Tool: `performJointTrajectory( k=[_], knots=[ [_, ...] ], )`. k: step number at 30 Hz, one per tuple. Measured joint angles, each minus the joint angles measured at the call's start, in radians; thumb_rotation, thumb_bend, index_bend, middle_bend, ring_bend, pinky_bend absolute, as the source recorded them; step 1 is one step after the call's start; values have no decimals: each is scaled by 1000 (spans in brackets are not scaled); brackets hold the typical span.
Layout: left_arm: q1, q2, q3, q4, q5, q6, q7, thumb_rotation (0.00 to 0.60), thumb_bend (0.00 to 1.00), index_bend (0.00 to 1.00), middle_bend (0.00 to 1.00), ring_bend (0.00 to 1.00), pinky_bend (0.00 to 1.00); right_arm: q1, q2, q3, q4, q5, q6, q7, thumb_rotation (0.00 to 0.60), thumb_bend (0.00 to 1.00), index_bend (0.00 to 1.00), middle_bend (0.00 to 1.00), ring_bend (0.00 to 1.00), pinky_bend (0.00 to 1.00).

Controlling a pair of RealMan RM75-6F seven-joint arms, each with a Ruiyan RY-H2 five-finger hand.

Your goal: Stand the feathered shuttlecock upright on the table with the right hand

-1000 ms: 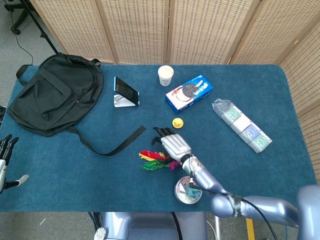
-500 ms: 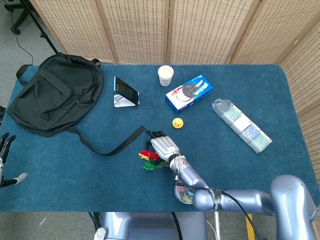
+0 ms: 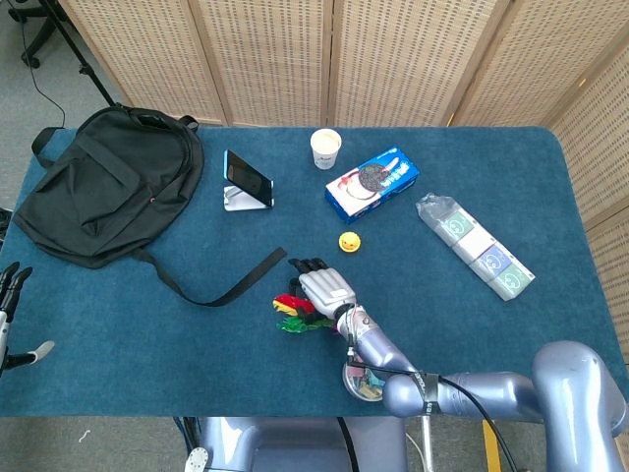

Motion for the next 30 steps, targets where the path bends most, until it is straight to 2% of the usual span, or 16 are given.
performJointTrajectory(
  k=[6, 18, 26, 30],
  knots=[
    [-1, 0, 0, 1, -2, -2, -1, 600, 0, 0, 0, 0, 0, -14, 2, 4, -1, -61, 15, 39, 600, 609, 704, 96, 0, 0],
    [0, 1, 3, -2, 3, 0, -1, 600, 0, 0, 0, 0, 0, -52, 40, 34, -48, -169, 56, 128, 600, 620, 707, 104, 0, 0],
    [2, 0, 7, -5, 9, 3, 2, 600, 0, 0, 0, 0, 0, -122, 39, 80, -66, -351, 152, 299, 600, 620, 707, 104, 0, 0],
    [4, -1, 9, -9, 17, 9, 8, 600, 0, 0, 0, 0, 0, -177, 46, 81, -62, -439, 189, 402, 600, 620, 707, 106, 0, 0]
  ],
)
